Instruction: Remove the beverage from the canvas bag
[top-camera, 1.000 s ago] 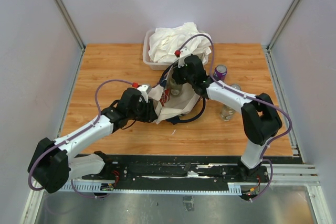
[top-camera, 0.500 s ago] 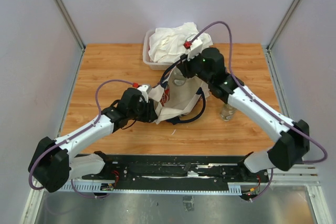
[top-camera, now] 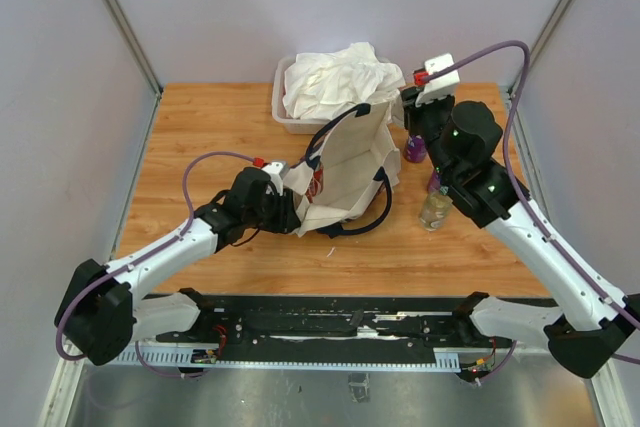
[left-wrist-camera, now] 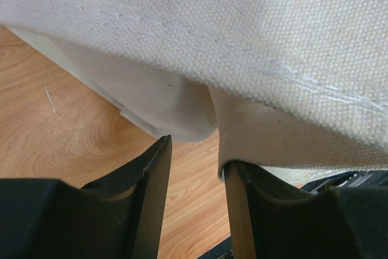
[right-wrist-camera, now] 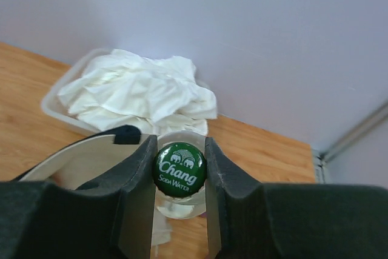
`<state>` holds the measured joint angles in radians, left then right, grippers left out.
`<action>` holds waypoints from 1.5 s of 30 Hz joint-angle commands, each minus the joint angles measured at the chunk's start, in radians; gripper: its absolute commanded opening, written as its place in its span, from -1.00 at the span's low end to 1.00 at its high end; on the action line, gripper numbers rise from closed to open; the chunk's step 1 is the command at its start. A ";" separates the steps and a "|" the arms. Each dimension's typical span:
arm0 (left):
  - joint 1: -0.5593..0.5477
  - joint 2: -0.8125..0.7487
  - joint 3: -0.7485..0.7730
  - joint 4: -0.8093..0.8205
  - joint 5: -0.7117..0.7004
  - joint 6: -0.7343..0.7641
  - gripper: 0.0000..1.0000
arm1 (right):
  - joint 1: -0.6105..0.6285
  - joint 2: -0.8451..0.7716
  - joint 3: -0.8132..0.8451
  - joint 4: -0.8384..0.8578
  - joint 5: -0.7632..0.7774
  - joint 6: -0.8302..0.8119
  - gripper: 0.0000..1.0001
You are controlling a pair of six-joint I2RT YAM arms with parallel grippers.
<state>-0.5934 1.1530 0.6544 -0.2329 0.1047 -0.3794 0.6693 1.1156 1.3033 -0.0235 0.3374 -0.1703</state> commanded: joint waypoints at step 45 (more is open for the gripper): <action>-0.003 0.089 0.017 0.040 -0.027 0.011 -0.12 | -0.387 0.279 -0.307 0.121 -0.141 0.282 -0.99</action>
<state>-0.5934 1.2205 0.6556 -0.1894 0.1101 -0.3851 0.2871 1.3956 0.9932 -0.0238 0.1658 0.1013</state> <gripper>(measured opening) 0.440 0.310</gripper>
